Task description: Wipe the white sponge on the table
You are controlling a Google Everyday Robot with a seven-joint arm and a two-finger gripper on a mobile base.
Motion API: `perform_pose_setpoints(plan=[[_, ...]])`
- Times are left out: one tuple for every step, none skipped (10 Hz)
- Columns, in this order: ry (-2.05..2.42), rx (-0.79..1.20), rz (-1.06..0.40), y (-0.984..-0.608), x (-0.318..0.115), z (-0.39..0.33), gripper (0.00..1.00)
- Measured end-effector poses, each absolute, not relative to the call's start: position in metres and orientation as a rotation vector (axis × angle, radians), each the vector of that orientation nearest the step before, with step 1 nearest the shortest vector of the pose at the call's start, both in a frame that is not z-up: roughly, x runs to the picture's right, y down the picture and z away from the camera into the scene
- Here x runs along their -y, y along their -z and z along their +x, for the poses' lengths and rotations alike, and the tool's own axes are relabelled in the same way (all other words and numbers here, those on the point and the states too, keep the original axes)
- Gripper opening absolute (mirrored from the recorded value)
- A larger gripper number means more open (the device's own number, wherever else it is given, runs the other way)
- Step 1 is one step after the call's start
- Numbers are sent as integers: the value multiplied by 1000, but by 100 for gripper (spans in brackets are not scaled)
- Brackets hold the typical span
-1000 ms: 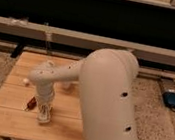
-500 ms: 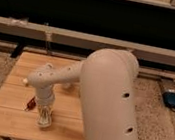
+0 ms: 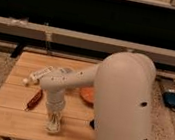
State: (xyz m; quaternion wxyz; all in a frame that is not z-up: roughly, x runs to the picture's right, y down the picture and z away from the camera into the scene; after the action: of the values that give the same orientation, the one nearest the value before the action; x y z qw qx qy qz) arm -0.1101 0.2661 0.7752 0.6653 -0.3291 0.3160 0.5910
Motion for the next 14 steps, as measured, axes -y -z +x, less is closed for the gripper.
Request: perform_pose_setpoints(plan=[[-1368, -736, -737, -776, -268, -97, 17], [-1397, -750, -729, -777, -267, -87, 17], [-1423, -761, -722, -780, -266, -78, 17], [-1470, -778, -708, -786, -262, -63, 17], [-1504, -788, -702, -790, -259, -54, 17], [-1544, -797, -696, -795, -255, -44, 17], [-1583, -804, -688, -800, -250, -34, 17], [-1613, -807, -680, -805, -246, -26, 17], [-1642, -808, -672, -809, -241, -18, 17], [-1672, -798, -664, -813, -233, -12, 17], [-1689, -783, -661, -816, -227, -11, 17], [-1700, -770, -660, -818, -222, -12, 17], [-1701, -755, -660, -819, -218, -14, 17], [-1681, -729, -664, -821, -213, -21, 17]])
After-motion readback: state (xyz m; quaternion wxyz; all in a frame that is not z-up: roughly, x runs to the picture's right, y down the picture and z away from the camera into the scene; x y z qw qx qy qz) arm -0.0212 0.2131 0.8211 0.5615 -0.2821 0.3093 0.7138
